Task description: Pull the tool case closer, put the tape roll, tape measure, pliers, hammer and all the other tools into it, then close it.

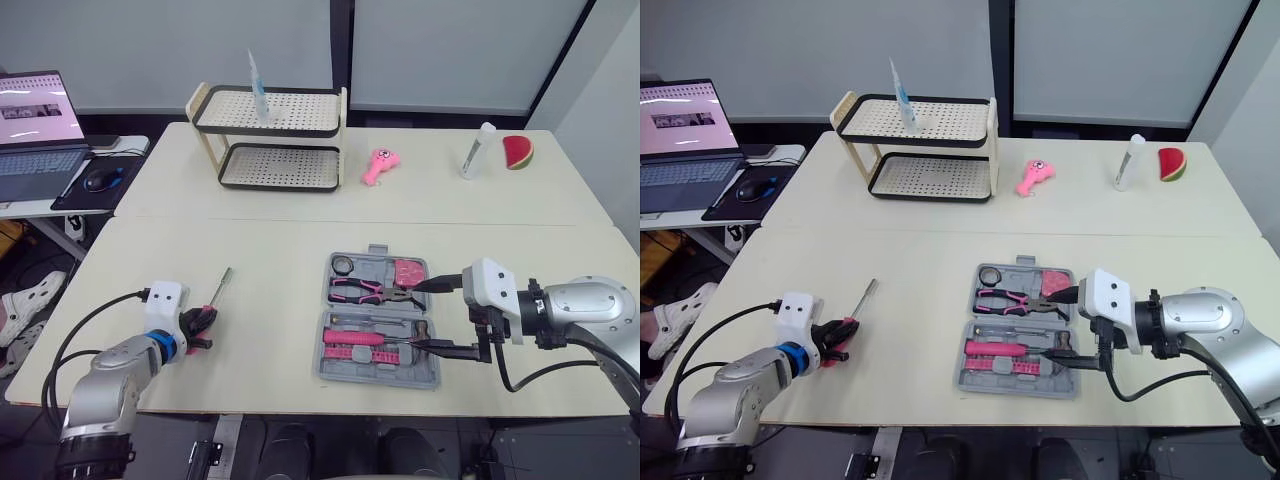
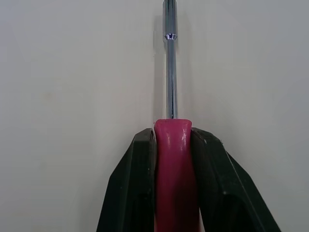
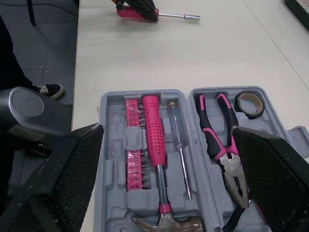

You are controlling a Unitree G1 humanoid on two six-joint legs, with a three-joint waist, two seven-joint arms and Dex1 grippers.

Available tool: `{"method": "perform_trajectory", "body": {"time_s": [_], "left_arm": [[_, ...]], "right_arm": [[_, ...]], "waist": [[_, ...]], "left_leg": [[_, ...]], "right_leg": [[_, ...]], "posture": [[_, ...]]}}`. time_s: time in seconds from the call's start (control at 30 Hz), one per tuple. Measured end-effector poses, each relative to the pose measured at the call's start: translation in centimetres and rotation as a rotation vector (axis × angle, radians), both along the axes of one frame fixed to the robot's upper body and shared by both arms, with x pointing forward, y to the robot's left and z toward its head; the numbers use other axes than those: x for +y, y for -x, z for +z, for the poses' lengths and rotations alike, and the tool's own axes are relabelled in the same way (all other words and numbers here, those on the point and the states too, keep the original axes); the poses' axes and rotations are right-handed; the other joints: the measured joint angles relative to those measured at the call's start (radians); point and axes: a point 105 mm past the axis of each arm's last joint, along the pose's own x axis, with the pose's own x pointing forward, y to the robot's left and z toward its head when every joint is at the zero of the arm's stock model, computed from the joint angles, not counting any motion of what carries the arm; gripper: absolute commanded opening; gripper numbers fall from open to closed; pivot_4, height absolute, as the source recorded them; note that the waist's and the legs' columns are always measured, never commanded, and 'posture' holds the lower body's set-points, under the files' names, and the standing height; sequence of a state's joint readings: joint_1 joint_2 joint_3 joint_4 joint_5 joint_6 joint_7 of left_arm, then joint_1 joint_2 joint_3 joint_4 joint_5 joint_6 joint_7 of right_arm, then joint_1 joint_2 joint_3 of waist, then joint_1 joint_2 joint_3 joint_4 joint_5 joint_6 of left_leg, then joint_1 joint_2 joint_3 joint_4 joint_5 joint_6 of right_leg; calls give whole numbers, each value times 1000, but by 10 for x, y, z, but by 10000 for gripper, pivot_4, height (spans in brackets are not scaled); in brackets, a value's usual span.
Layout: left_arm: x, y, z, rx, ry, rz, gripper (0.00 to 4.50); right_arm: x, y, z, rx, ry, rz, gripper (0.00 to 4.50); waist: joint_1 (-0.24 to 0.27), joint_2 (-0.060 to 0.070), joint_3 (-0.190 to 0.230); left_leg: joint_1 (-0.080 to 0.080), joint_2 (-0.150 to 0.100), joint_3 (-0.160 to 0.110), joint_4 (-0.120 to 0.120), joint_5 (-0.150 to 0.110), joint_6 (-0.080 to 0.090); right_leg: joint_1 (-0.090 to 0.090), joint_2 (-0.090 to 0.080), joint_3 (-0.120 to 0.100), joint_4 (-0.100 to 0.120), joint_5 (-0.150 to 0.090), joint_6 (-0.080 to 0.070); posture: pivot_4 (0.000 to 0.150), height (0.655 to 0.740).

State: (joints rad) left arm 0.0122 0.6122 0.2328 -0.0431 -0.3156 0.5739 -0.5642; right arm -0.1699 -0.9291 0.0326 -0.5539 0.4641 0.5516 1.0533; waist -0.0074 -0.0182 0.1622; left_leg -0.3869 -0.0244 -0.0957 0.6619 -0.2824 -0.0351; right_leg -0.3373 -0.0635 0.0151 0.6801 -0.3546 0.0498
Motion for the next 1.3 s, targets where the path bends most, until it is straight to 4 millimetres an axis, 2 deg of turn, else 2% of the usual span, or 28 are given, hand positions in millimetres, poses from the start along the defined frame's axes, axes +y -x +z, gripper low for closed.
{"method": "perform_trajectory", "body": {"time_s": [0.07,0.17,0.37,0.43,0.6,0.87,0.97,1.1,1.3], "left_arm": [[-11,3,18,-44,-50,-143,7203],[-44,9,40,-87,-108,-410,7203],[-112,19,55,-53,-202,-903,7203],[-130,23,58,-52,-227,-1022,7203],[-174,28,47,-32,-238,-1212,7203],[-228,30,25,22,-311,-1341,7203],[-241,33,18,27,-335,-1378,7203],[-248,36,6,59,-352,-1397,7203],[-250,33,5,52,-378,-1379,7203]], "right_arm": [[-5,1,1,-5,12,-20,45000],[-16,5,1,-5,43,-46,45000],[-40,20,-6,51,134,-95,45000],[-45,25,-8,62,152,-111,45000],[-53,40,-14,109,183,-145,45000],[-53,56,-19,139,223,-142,45000],[-53,58,-21,151,229,-144,45000],[-55,58,-21,144,247,-149,45000],[-56,57,-21,136,261,-155,45000]], "waist": [[2,1,0],[13,2,1],[10,2,1],[5,2,1],[1,2,2],[3,1,2],[3,1,2],[3,1,2],[5,1,2]], "left_leg": [[0,0,0,0,0,0],[0,-3,0,0,0,0],[-3,-2,0,0,0,0],[-3,-2,1,0,0,0],[-4,-1,1,1,0,1],[-4,0,1,2,0,1],[-3,0,1,2,0,1],[-3,0,1,2,0,1],[-4,0,1,3,0,1]], "right_leg": [[0,-1,0,0,0,0],[1,-3,0,-1,0,0],[0,0,-1,-1,0,0],[0,4,-1,-1,0,0],[0,6,-1,0,0,0],[0,8,-1,0,0,0],[1,8,-1,0,0,0],[1,8,-1,0,0,0],[1,8,-1,0,0,0]], "posture": [[1500,7290],[1500,7290],[1500,7290],[1500,7290],[1500,7290],[1500,7290],[1500,7290],[1500,7290],[1500,7290]]}}
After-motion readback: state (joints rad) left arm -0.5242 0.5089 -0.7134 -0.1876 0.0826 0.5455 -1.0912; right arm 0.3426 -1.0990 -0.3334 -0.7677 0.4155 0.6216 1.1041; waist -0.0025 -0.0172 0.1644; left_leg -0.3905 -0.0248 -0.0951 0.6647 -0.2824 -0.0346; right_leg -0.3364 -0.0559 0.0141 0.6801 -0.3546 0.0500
